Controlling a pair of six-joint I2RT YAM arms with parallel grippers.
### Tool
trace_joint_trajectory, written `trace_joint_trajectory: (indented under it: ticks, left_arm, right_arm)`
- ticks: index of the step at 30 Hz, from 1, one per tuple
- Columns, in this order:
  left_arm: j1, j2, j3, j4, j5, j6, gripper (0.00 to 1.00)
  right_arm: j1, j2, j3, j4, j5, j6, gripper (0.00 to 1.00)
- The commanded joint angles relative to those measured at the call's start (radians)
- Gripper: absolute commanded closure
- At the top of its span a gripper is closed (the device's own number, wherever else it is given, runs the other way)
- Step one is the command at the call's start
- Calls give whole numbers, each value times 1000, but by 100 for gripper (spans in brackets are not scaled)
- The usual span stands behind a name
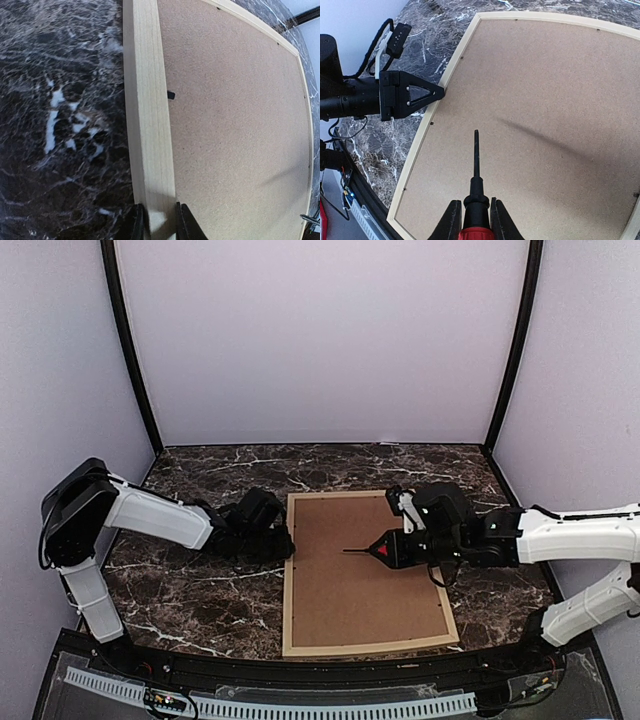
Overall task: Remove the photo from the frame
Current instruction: Move the photo frame to the center of the board.
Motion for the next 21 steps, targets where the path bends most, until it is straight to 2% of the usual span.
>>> trace_joint_trajectory:
  ticks: [1, 5, 7, 12, 14, 21]
  left_arm:
    - [5, -49, -140, -92, -13, -137, 83]
    - [4, -106, -204, -29, 7, -155, 81]
    - [4, -136, -230, 15, 11, -133, 78]
    - [5, -205, -253, 45, -19, -46, 49]
    - [5, -231, -245, 33, -29, -2, 43]
    - [6, -363, -251, -29, -38, 152, 42]
  right_arm:
    - [6, 33, 48, 104, -65, -13, 100]
    - [26, 81, 73, 129, -101, -14, 100]
    - [40, 107, 91, 133, -108, -17, 100]
    - [70, 162, 139, 132, -108, -17, 100]
    - [80, 179, 156, 130, -107, -18, 100]
    - [96, 231, 199, 128, -116, -18, 100]
